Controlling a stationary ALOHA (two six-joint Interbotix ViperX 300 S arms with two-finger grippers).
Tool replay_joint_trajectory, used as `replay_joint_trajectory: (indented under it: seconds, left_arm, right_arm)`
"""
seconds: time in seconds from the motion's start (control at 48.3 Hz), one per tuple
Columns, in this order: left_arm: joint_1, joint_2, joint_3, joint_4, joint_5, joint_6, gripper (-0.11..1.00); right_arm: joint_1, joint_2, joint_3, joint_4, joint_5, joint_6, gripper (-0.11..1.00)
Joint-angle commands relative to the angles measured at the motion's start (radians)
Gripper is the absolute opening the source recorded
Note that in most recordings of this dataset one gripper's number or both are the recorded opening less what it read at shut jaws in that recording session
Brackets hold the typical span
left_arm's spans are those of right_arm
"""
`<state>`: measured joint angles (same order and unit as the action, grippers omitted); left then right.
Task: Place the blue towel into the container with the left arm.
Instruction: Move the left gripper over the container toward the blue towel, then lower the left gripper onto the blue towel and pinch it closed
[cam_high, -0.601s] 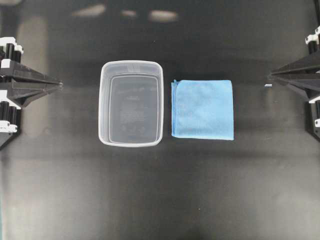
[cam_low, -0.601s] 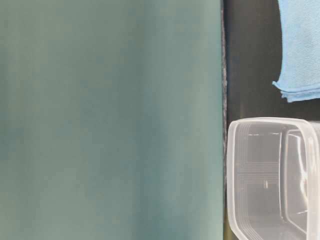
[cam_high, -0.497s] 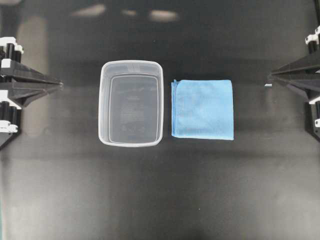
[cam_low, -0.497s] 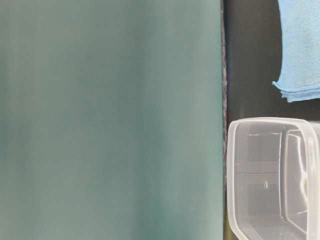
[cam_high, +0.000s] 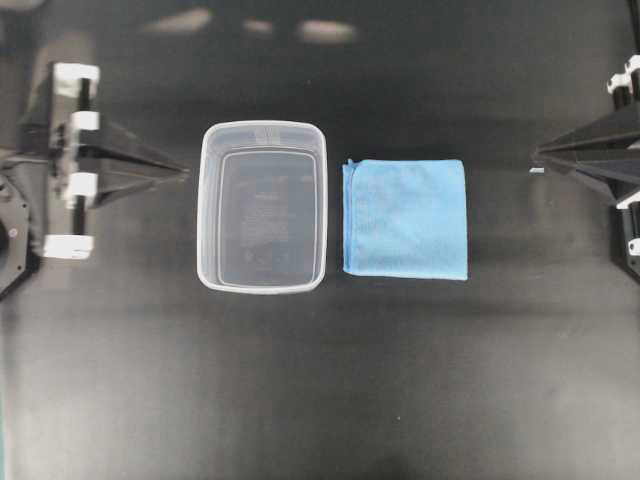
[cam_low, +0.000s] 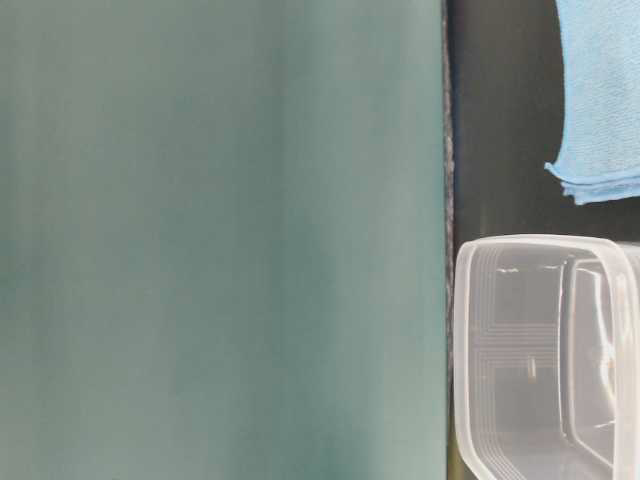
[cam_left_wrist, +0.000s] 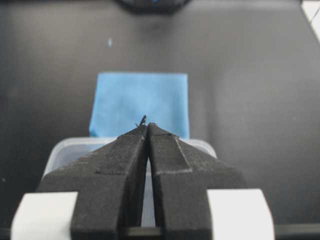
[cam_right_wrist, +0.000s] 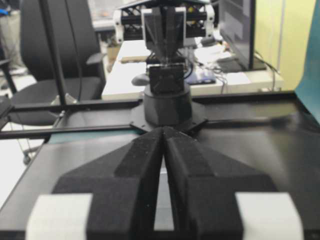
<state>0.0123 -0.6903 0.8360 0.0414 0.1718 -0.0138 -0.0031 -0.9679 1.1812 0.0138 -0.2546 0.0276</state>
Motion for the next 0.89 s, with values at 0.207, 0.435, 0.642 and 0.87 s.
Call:
replay_joint_trajectory:
  seconds: [0.207,0.435,0.642,0.87]
  left_arm:
    - [0.014,0.236,-0.235,0.003,0.126,0.009,0.01]
    - [0.032,0.436,-0.425,0.005,0.225,0.026,0.10]
    - [0.034,0.647,-0.611,0.005,0.353,0.060,0.66]
    - [0.038,0.887,-0.807,0.005,0.446,0.061,0.88]
  right_arm:
    - [-0.006,0.000,-0.011,0.005,0.031,0.002,0.42]
    - [-0.006,-0.009,-0.011,0.006,0.037,0.000,0.75]
    - [-0.006,-0.018,-0.005,0.006,0.044,-0.002,0.74]
    - [-0.006,-0.031,-0.002,0.006,0.080,-0.003,0.74]
